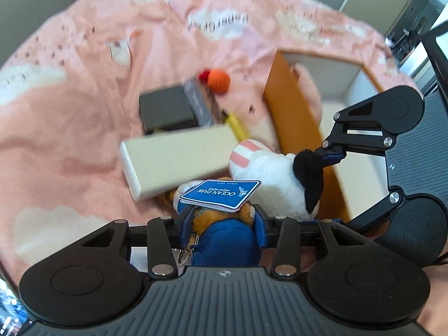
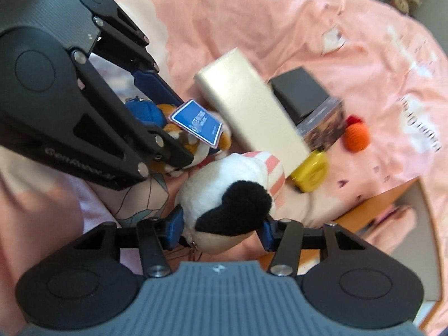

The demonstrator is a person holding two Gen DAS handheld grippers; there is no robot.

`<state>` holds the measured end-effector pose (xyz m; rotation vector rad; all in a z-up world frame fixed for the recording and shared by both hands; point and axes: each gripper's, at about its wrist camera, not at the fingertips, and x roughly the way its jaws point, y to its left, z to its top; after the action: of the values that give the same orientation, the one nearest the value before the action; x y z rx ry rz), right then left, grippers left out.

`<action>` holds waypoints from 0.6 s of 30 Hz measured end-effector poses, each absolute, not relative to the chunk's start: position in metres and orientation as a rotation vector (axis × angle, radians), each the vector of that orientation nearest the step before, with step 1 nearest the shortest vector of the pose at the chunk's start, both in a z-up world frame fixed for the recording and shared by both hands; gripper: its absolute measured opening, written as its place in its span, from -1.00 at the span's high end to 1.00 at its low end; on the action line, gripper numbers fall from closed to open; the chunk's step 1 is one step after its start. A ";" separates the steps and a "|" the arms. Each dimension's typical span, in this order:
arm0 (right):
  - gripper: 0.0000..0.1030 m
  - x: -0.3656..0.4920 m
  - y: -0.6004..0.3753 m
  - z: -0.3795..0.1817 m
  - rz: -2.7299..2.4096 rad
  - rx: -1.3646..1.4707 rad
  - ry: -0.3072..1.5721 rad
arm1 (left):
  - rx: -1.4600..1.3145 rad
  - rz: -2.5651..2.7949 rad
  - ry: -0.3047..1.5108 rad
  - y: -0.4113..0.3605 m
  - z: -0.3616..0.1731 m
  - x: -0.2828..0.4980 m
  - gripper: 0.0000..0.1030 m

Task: Organize objects
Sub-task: 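Carry the blue keychain and white plush over the box with both tools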

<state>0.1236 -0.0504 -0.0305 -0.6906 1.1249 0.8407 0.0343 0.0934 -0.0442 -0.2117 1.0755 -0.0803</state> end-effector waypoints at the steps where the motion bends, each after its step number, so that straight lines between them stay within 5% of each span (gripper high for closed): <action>1: -0.07 0.122 -0.053 -0.024 0.833 -0.698 1.108 | -0.221 -0.080 1.054 0.093 -0.038 0.033 0.05; 18: -0.07 0.124 -0.128 0.059 0.531 -0.695 0.937 | -0.300 -0.254 0.738 0.046 0.038 0.079 0.07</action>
<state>0.1243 -0.1278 0.0591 -0.6954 0.9365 0.5312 0.0790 0.0463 0.0384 -0.3001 0.7385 -0.2537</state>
